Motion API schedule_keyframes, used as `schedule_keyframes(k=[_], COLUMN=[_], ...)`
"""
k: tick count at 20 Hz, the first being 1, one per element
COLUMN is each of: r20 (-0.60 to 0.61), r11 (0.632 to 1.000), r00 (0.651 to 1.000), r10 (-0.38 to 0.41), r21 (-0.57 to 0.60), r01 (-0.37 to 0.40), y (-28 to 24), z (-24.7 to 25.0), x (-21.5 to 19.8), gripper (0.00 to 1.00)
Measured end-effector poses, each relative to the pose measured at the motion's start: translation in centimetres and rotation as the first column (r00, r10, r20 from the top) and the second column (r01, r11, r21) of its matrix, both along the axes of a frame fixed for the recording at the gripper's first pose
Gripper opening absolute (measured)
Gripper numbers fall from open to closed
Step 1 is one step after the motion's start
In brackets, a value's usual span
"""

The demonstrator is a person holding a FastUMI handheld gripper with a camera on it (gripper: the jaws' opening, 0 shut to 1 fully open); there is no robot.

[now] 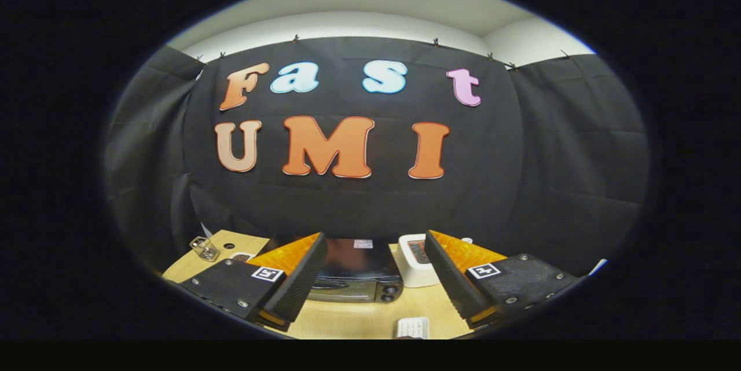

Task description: Open the toaster oven, put the food inside, and close the toaster oven door.

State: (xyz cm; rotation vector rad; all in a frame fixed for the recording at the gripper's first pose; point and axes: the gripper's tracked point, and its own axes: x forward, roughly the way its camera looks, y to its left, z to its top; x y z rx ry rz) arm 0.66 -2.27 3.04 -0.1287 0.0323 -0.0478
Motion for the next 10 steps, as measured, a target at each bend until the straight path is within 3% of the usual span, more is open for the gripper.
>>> schedule_keyframes(k=[10], r20=[0.010], r11=[0.998], r00=[0.999], r10=[0.040], r21=[0.043], r01=[-0.040], y=[1.3], z=[-0.2], x=[-0.7], gripper=[1.00])
